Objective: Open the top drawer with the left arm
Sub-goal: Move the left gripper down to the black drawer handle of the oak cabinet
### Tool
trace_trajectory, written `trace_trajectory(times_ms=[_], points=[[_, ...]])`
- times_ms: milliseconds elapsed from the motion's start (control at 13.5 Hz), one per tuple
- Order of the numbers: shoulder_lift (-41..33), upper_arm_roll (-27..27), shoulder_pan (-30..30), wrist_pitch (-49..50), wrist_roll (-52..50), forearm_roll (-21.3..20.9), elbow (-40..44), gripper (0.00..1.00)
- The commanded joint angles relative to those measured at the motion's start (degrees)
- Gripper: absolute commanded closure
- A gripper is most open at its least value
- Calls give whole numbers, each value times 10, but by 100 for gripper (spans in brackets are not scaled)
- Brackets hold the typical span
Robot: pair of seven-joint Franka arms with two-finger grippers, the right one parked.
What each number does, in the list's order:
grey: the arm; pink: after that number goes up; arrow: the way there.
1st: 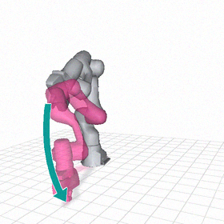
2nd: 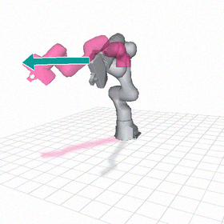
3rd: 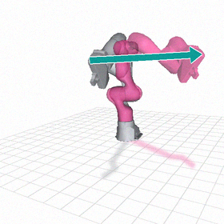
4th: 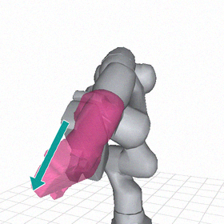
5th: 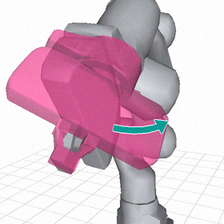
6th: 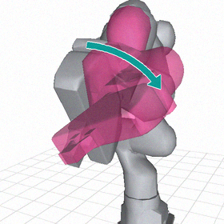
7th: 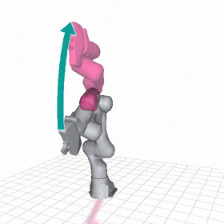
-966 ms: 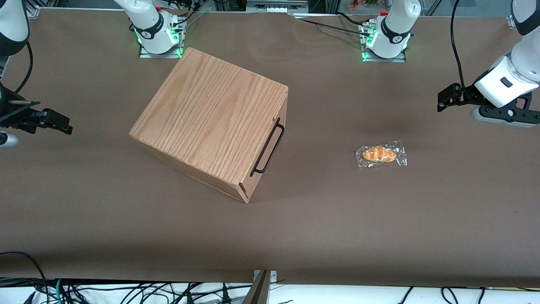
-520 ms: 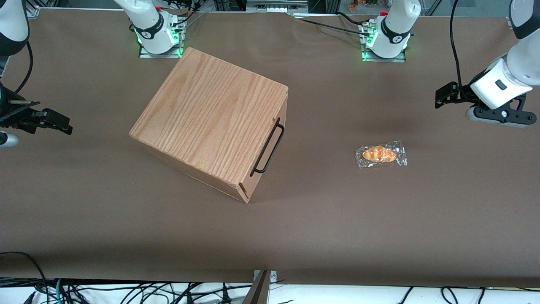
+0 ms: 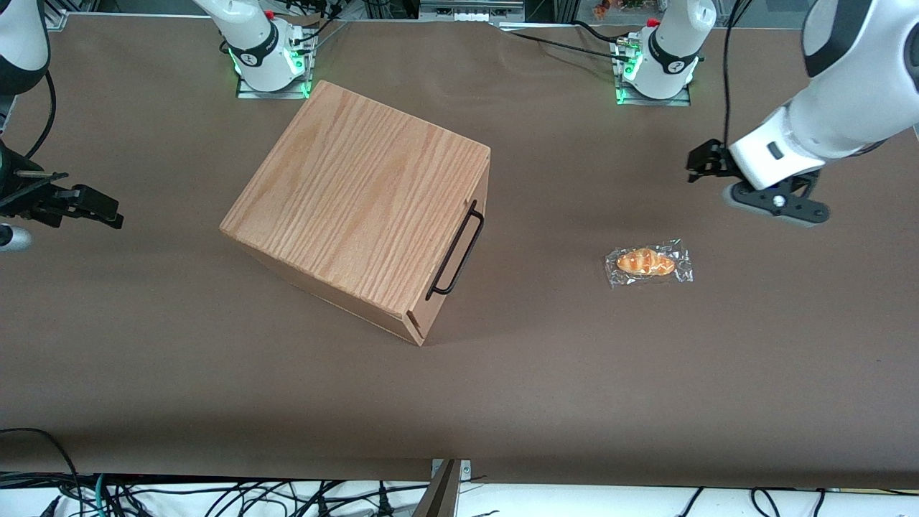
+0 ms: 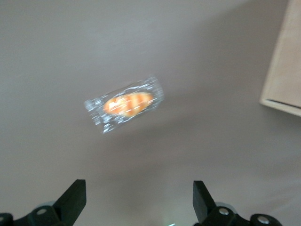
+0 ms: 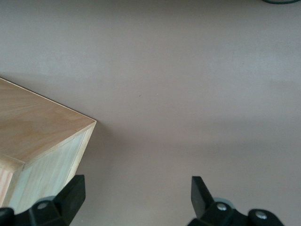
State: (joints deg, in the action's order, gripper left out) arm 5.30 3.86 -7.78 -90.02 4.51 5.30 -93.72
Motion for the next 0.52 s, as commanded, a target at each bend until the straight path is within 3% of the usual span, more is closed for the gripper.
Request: trace_trajectory(times_ms=[0,74,297,446], points=[[94,5,-4,12,-5,90,99,0],[123,15,-7,4,-6,115,120,0],[168,22,-51,-63,-8,128,149,0],[183,22,-74,-122,-9,159,149,0]])
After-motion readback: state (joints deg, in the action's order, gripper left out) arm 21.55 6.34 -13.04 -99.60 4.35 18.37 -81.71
